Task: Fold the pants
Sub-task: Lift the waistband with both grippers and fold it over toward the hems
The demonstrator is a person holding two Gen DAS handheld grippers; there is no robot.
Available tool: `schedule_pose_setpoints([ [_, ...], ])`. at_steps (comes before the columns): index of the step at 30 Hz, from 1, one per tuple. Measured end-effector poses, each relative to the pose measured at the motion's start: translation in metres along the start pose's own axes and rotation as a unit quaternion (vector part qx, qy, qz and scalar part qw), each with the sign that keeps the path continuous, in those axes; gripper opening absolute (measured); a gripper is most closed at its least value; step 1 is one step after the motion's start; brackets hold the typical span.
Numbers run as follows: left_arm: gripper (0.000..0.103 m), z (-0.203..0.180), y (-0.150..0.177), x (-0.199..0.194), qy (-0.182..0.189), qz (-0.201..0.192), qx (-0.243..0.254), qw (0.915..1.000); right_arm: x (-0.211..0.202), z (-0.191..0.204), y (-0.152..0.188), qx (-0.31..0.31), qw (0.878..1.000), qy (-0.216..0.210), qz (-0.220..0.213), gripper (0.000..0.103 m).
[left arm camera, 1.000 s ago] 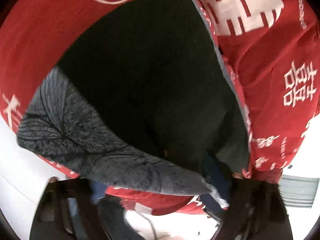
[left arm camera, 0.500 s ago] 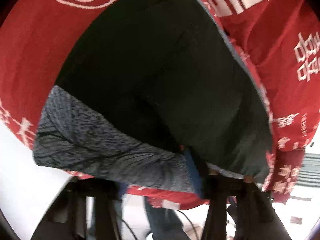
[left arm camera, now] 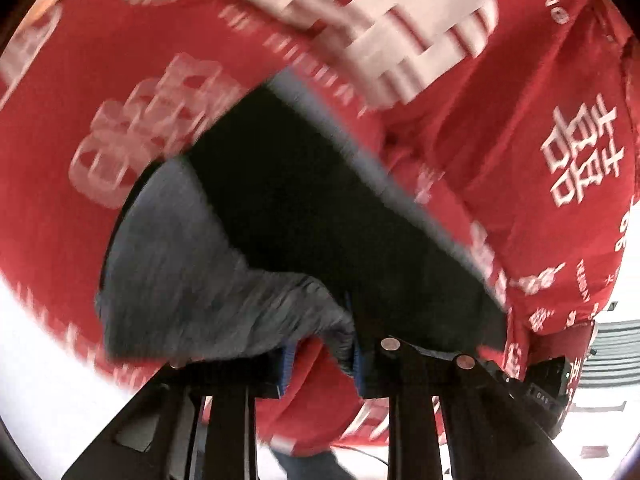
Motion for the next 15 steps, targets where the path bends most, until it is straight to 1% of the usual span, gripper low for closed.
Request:
schedule_pose_setpoints([
  [1,0.024,-0.011,-0.02,0.007,0.0,-0.011,0.015,0.9998,0.002,0.009,-0.016,-0.014,1.0,0.004,0.002,0.005],
  [2,0.024,-0.018,-0.038,0.015,-0.008,-0.021,0.029,0.9993,0.004,0.017,-0.037,-0.031,0.999,0.01,0.005,0.005],
  [3,0.024,-0.025,-0.055,0.025,-0.026,-0.031,0.041,0.9983,0.004,0.02,-0.05,-0.044,0.999,0.014,0.008,0.005],
  [4,0.026,-0.026,-0.067,0.034,-0.038,-0.037,0.048,0.9974,0.01,0.027,-0.071,-0.06,0.998,0.021,0.011,0.005],
  [5,0.032,-0.029,-0.087,0.051,-0.062,-0.04,0.06,0.9954,0.018,0.032,-0.09,-0.073,0.997,0.027,0.013,0.005],
  [6,0.043,-0.029,-0.1,0.067,-0.082,-0.042,0.068,0.9934,0.025,0.034,-0.103,-0.082,0.996,0.033,0.015,0.005],
  [7,0.05,-0.028,-0.107,0.075,-0.098,-0.046,0.071,0.9916,0.035,0.038,-0.119,-0.09,0.995,0.044,0.016,0.005],
  [8,0.062,-0.025,-0.119,0.086,-0.124,-0.058,0.072,0.9879,0.048,0.038,-0.138,-0.095,0.994,0.056,0.017,0.005],
  [9,0.066,-0.02,-0.125,0.093,-0.144,-0.067,0.07,0.9849,0.055,0.034,-0.148,-0.097,0.993,0.061,0.019,0.005],
  [10,0.066,-0.013,-0.129,0.102,-0.161,-0.069,0.065,0.9824,0.065,0.032,-0.161,-0.097,0.993,0.067,0.021,0.005],
  [12,0.066,0.003,-0.137,0.116,-0.193,-0.062,0.046,0.9781,0.086,0.027,-0.178,-0.095,0.992,0.074,0.032,0.007],
  [13,0.066,0.013,-0.141,0.117,-0.217,-0.062,0.033,0.9737,0.098,0.024,-0.185,-0.095,0.991,0.084,0.044,0.009],
  [14,0.066,0.018,-0.143,0.111,-0.228,-0.069,0.022,0.9709,0.108,0.021,-0.189,-0.1,0.989,0.098,0.053,0.011],
  [15,0.066,0.02,-0.144,0.106,-0.23,-0.076,0.014,0.9701,0.114,0.018,-0.192,-0.109,0.986,0.113,0.056,0.012],
])
Point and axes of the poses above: each gripper's, at about its wrist camera, not at the fingertips, and x roughly the way its jaws point, z to its left, y to its underside, the point moved 4 cm from there along x, roughly the way its jaws point, and after that the axes turned 13 degrees about y, right-handed, at the moved point
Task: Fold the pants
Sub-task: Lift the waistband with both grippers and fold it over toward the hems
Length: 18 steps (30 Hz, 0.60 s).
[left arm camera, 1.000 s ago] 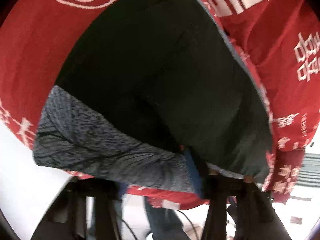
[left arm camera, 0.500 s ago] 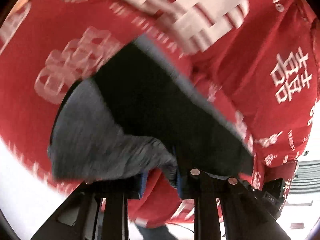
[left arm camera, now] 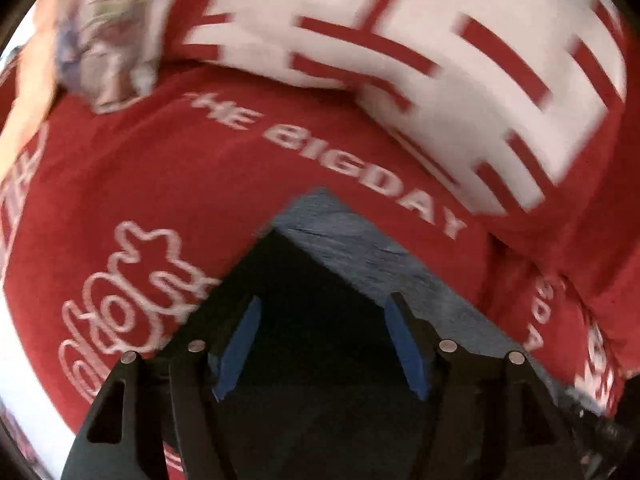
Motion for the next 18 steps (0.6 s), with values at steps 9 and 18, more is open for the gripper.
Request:
schedule_pose_setpoints([
  [9,0.066,-0.03,0.053,-0.006,-0.022,0.054,0.116,0.9916,-0.042,0.033,0.017,-0.065,0.997,-0.034,-0.014,0.041],
  [18,0.079,-0.05,0.089,0.014,-0.08,0.083,0.159,0.9805,-0.037,-0.028,0.013,0.012,0.999,0.033,-0.021,0.034],
])
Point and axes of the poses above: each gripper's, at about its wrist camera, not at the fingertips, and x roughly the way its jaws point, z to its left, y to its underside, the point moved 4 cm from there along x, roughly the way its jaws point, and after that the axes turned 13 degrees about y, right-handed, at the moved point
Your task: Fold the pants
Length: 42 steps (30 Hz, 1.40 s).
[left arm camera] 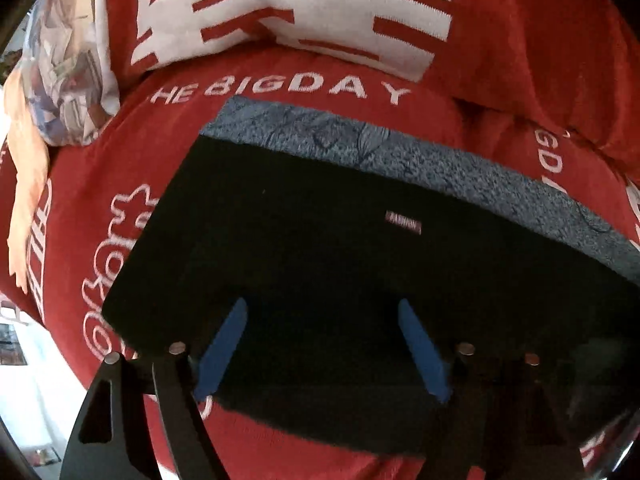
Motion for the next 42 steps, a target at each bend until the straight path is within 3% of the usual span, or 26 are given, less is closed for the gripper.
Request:
schedule_pose_setpoints([
  [2,0.079,-0.008,0.005,-0.012,0.001,0.001,0.009,1.0,-0.027,-0.017,0.005,0.009,1.0,-0.009,-0.016,0.047],
  [5,0.079,-0.035,0.014,-0.028,0.017,0.004,0.044,0.9989,-0.064,-0.045,0.022,0.026,0.999,-0.022,-0.041,0.055],
  [9,0.079,-0.096,0.033,-0.041,0.092,0.028,0.099,0.9904,-0.095,-0.087,0.061,0.073,0.996,-0.016,-0.045,0.056],
  [12,0.079,-0.157,0.055,-0.044,0.156,0.058,0.156,0.9737,-0.104,-0.125,0.101,0.122,0.992,0.0,-0.04,0.056],
  [16,0.079,-0.235,0.085,-0.046,0.235,0.081,0.227,0.9415,-0.114,-0.169,0.166,0.191,0.981,0.018,-0.038,0.056],
  [21,0.079,-0.3,0.114,-0.042,0.292,0.117,0.254,0.9146,-0.112,-0.21,0.251,0.284,0.958,0.031,-0.036,0.056],
  [26,0.079,-0.341,0.139,-0.032,0.298,0.129,0.303,0.8957,-0.111,-0.237,0.309,0.344,0.937,0.033,-0.057,0.056],
  [30,0.079,-0.357,0.149,-0.019,0.298,0.144,0.306,0.8928,-0.094,-0.242,0.323,0.357,0.933,0.004,-0.045,0.056],
  [36,0.079,-0.361,0.165,0.002,0.293,0.185,0.28,0.8953,-0.075,-0.243,0.324,0.366,0.927,-0.078,-0.034,0.058],
  [37,0.076,-0.363,0.166,0.003,0.297,0.188,0.27,0.8962,-0.074,-0.244,0.322,0.37,0.924,-0.093,-0.026,0.048],
  [38,0.059,-0.365,0.167,0.002,0.303,0.189,0.266,0.8953,-0.073,-0.244,0.32,0.374,0.92,-0.114,-0.017,0.013],
  [39,0.041,-0.365,0.166,0.002,0.306,0.195,0.265,0.8933,-0.073,-0.245,0.317,0.375,0.918,-0.127,-0.006,0.013],
  [42,0.038,-0.376,0.157,-0.011,0.311,0.188,0.26,0.8946,-0.098,-0.244,0.295,0.359,0.921,-0.149,-0.021,0.013],
])
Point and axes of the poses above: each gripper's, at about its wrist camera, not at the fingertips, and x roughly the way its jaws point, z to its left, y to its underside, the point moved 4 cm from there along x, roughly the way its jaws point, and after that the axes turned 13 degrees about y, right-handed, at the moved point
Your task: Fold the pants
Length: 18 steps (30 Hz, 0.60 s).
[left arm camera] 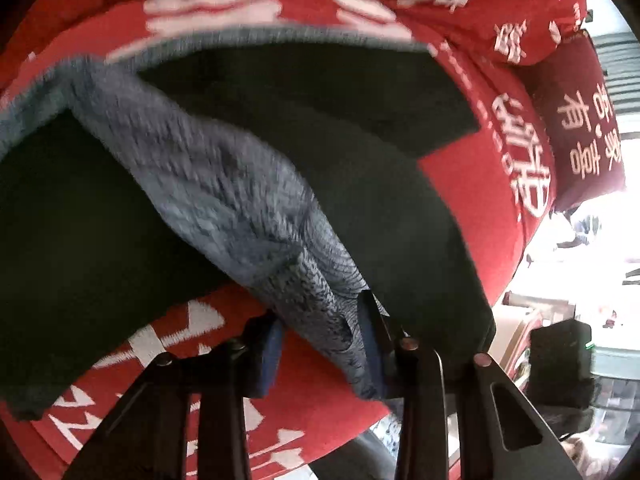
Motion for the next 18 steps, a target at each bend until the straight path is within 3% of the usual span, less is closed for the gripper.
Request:
schedule_pose_setpoints([
  [3,0.038,-0.015,-0.023,-0.014,0.0,-0.031,0.006,0.9995,-0.033,0.036,-0.032,-0.035,0.999,-0.024,-0.025,0.013],
  [7,0.041,-0.028,-0.064,-0.029,-0.018,-0.086,0.004,0.9962,-0.069,0.09,-0.103,-0.079,0.994,-0.048,-0.059,0.012],
  [9,0.055,-0.028,-0.079,-0.041,-0.045,-0.113,0.001,0.9925,-0.085,0.114,-0.141,-0.096,0.991,-0.055,-0.077,0.012],
  [11,0.056,-0.027,-0.089,-0.057,-0.058,-0.146,-0.004,0.9876,-0.097,0.138,-0.18,-0.112,0.988,-0.051,-0.095,0.013],
  [12,0.071,-0.023,-0.089,-0.065,-0.063,-0.155,-0.006,0.9859,-0.1,0.146,-0.194,-0.116,0.987,-0.045,-0.099,0.013],
  [13,0.078,-0.02,-0.09,-0.074,-0.074,-0.17,-0.009,0.9826,-0.102,0.153,-0.21,-0.119,0.987,-0.034,-0.102,0.018],
  [15,0.08,-0.009,-0.091,-0.086,-0.087,-0.182,-0.013,0.9793,-0.1,0.159,-0.236,-0.118,0.988,0.002,-0.098,0.022],
  [16,0.08,-0.003,-0.09,-0.087,-0.099,-0.177,-0.016,0.9791,-0.098,0.161,-0.245,-0.121,0.988,0.024,-0.095,0.035],
  [17,0.08,0.004,-0.089,-0.089,-0.115,-0.17,-0.021,0.9784,-0.099,0.165,-0.254,-0.13,0.985,0.051,-0.103,0.055],
  [18,0.08,0.008,-0.086,-0.089,-0.125,-0.168,-0.024,0.9776,-0.103,0.166,-0.257,-0.139,0.981,0.067,-0.118,0.063],
])
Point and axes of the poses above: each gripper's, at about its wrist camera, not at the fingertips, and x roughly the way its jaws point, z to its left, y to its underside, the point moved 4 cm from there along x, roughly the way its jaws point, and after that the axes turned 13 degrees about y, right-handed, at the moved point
